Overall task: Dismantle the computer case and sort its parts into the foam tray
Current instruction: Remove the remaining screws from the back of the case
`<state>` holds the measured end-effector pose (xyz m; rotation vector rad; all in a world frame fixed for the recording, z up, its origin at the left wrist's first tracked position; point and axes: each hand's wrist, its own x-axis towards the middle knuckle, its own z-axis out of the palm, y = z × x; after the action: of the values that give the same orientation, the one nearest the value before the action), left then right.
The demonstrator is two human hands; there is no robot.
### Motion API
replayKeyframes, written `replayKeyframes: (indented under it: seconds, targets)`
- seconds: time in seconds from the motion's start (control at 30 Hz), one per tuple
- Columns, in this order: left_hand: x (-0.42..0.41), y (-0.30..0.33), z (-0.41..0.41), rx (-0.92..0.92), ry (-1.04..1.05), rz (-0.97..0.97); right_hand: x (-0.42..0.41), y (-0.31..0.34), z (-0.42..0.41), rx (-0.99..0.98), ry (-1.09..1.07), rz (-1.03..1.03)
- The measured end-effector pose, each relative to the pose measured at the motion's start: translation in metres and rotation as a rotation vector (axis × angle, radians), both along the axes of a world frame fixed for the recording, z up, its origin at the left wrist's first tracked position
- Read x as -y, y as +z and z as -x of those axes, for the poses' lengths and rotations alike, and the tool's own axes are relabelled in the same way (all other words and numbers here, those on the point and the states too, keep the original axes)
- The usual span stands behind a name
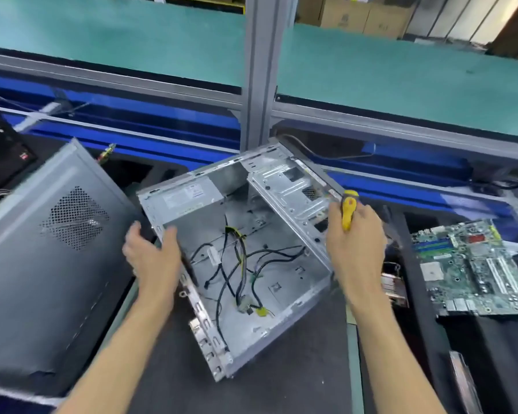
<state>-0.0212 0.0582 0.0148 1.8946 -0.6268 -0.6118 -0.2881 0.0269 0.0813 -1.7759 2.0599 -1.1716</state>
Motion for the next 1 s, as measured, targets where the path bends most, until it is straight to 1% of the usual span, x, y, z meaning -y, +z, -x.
replayKeyframes:
  seconds: [0.07, 0.13, 0.2, 0.23, 0.3, 0.37, 0.43, 0.5, 0.6, 0.67, 0.7, 0.77, 0.87, 0.93, 0.97, 1.0]
  targets:
    - [0.039, 0.008, -0.025, 0.050, -0.082, 0.060, -0.024, -0.018, 0.009, 0.181, -0.023, 0.036]
    - [0.073, 0.010, -0.041, 0.037, -0.156, 0.092, -0.050, -0.039, 0.004, 0.458, -0.018, 0.069]
    - [0.089, 0.002, -0.053, 0.037, -0.170, 0.109, -0.069, -0.059, -0.013, 0.728, 0.037, 0.107]
    - [0.090, -0.002, -0.057, 0.067, -0.179, 0.112, -0.074, -0.068, -0.023, 0.792, 0.064, 0.121]
    - [0.085, -0.009, -0.066, 0.139, -0.191, 0.100, -0.070, -0.075, -0.037, 0.790, 0.042, 0.125]
    - [0.078, -0.012, -0.072, 0.129, -0.184, 0.115, -0.053, -0.076, -0.034, 0.813, -0.022, 0.120]
    - [0.065, -0.014, -0.072, 0.135, -0.179, 0.128, -0.030, -0.072, -0.017, 0.855, -0.025, 0.106]
    - [0.050, -0.020, -0.068, 0.148, -0.158, 0.144, -0.002, -0.056, 0.000, 0.854, 0.011, 0.027]
    - [0.029, -0.026, -0.062, 0.060, -0.087, 0.188, 0.020, -0.028, 0.012, 0.873, -0.077, -0.169]
    - [0.021, -0.030, -0.063, 0.002, -0.074, 0.160, 0.003, -0.025, 0.009, 0.908, -0.089, -0.294]
    - [0.017, -0.032, -0.064, -0.025, -0.098, 0.149, -0.014, -0.026, 0.005, 0.901, -0.044, -0.297]
    - [0.011, -0.034, -0.061, -0.140, -0.145, 0.180, -0.046, -0.029, -0.006, 0.859, 0.078, -0.295]
    - [0.006, -0.033, -0.059, -0.231, -0.142, 0.239, -0.053, -0.028, -0.014, 0.736, 0.115, -0.308]
    - [0.000, -0.034, -0.055, -0.215, -0.144, 0.233, -0.043, -0.022, -0.014, 0.630, 0.109, -0.337]
    - [-0.005, -0.033, -0.052, -0.186, -0.163, 0.217, -0.040, -0.020, -0.013, 0.559, 0.106, -0.304]
    - [-0.011, -0.030, -0.049, -0.139, -0.182, 0.189, -0.040, -0.017, -0.013, 0.478, 0.107, -0.223]
